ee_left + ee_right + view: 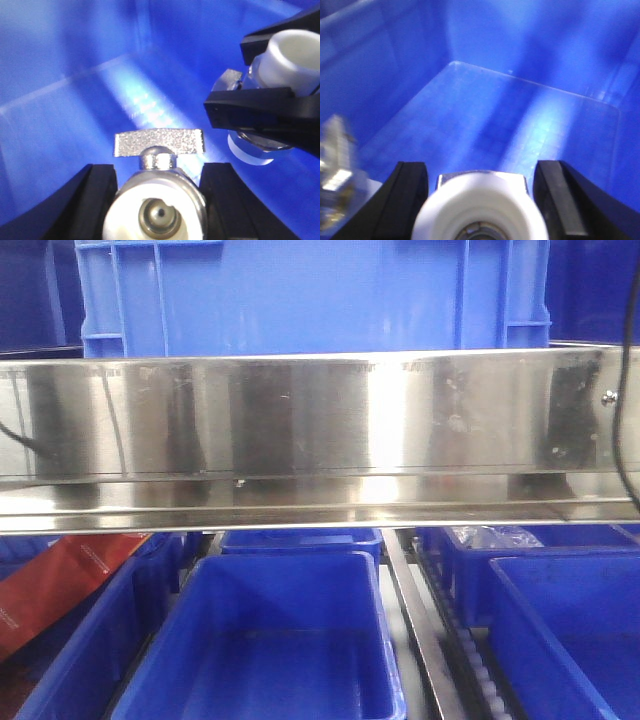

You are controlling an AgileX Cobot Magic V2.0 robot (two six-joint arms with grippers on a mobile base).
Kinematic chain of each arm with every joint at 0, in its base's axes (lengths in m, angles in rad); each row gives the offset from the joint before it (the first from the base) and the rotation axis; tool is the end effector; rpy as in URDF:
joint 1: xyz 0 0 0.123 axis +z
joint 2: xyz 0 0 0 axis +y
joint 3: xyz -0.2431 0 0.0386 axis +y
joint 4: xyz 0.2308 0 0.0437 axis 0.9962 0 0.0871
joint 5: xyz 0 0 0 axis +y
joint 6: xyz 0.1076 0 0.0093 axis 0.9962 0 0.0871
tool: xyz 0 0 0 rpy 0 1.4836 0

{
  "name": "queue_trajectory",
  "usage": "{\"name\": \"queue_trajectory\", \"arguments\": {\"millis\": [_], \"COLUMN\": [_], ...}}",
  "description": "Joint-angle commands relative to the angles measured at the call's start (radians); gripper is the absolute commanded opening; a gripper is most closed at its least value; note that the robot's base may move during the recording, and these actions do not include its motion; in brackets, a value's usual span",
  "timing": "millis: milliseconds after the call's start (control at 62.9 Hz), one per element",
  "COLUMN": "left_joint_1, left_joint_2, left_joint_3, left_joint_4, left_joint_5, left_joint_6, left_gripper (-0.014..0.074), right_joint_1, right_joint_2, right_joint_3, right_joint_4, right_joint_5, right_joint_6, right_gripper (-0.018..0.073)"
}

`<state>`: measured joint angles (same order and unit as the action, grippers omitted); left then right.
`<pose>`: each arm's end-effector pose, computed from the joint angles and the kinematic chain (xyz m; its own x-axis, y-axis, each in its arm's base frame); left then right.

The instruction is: Place valve from conveyor to right shelf box

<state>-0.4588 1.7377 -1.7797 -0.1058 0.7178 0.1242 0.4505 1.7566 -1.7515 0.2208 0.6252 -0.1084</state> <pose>0.3526 -0.1825 0.3500 -0.4733 0.2832 -0.8341 0.5152 0.8571 -0.0014 0.3596 0.1893 0.3429 -0.4931 -0.1597 -0.8552 -0.4973 0.8583 0.1265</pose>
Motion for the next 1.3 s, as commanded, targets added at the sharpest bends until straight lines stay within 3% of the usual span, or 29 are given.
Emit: {"name": "queue_trajectory", "arguments": {"millis": [0,223,318,461,604,684,763,970,1209,1288], "left_joint_1": [-0.004,-0.004,-0.004,-0.004,-0.004,-0.004,-0.004,-0.004,-0.002,-0.004], "left_joint_2": [-0.006,-0.006,-0.006,-0.006,-0.006,-0.006,-0.006,-0.006,-0.024,-0.054], "left_joint_3": [-0.017,-0.017,-0.017,-0.017,-0.017,-0.017,-0.017,-0.017,-0.017,-0.017], "left_joint_4": [-0.014,-0.014,-0.014,-0.014,-0.014,-0.014,-0.014,-0.014,-0.02,-0.078], "left_joint_5": [-0.053,-0.053,-0.053,-0.051,-0.051,-0.051,-0.051,-0.055,-0.054,-0.045], "left_joint_6": [0.0,0.0,0.0,0.0,0.0,0.0,0.0,0.0,0.0,-0.005], "left_gripper": [0.0008,0.0317,0.0403,0.0428,0.0408,0.036,0.0262,-0.0111,-0.0111,-0.0111], "right_joint_1": [0.002,0.002,0.002,0.002,0.002,0.002,0.002,0.002,-0.002,-0.002], "right_joint_2": [-0.019,-0.017,-0.017,-0.017,-0.017,-0.017,-0.017,-0.017,-0.046,-0.081], "right_joint_3": [-0.017,-0.017,-0.017,-0.017,-0.017,-0.017,-0.017,-0.017,-0.017,-0.017], "right_joint_4": [0.003,0.003,0.003,0.003,0.003,0.003,0.003,0.003,0.009,0.009], "right_joint_5": [-0.067,-0.084,-0.084,-0.081,-0.071,-0.07,-0.066,-0.066,-0.049,-0.01], "right_joint_6": [-0.006,-0.006,-0.006,-0.006,-0.006,-0.006,-0.006,-0.006,-0.006,-0.006], "right_gripper": [0.0097,0.0295,0.0367,0.047,0.0482,0.0435,0.0315,-0.0169,-0.0162,-0.0162]}}
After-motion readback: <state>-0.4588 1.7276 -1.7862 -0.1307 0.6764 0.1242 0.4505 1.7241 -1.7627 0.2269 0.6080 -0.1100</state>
